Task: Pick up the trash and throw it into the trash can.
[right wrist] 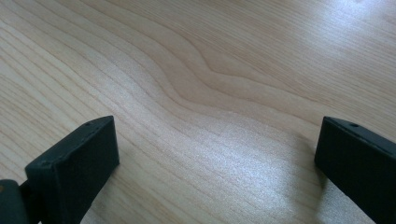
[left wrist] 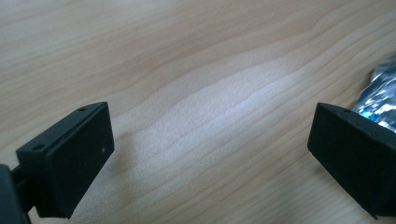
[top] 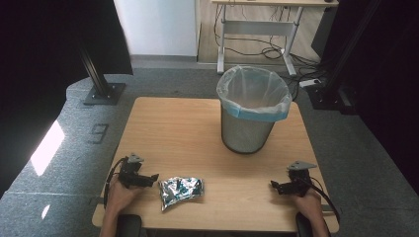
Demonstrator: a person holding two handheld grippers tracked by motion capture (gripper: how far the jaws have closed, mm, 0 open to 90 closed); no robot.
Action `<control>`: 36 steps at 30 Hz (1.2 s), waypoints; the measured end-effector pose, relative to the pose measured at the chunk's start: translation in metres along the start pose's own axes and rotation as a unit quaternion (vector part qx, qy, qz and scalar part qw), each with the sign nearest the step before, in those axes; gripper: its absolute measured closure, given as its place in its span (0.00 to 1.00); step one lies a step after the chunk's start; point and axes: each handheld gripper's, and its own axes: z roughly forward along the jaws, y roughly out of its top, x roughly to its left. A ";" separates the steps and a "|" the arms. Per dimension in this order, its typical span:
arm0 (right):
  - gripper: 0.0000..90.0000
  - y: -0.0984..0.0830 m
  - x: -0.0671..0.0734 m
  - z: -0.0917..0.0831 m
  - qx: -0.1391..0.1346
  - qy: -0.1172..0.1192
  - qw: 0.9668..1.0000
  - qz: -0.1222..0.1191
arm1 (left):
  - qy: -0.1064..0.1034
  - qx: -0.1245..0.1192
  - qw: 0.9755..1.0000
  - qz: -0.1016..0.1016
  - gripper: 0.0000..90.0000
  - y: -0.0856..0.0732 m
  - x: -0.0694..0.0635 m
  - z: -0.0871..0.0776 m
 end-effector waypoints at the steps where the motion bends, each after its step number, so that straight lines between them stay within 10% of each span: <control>1: 0.00 0.000 0.000 0.000 0.000 0.000 1.000 0.000 | -0.005 -0.003 1.000 0.002 0.01 0.002 -0.002 -0.002; 16: 0.00 0.000 0.001 0.000 0.000 -0.002 1.000 0.002 | -0.073 -0.022 0.996 0.052 0.05 0.020 -0.048 -0.010; 36: 0.00 -0.001 0.001 -0.001 0.000 -0.003 1.000 0.002 | -0.174 -0.018 0.977 0.124 0.16 0.016 -0.116 0.000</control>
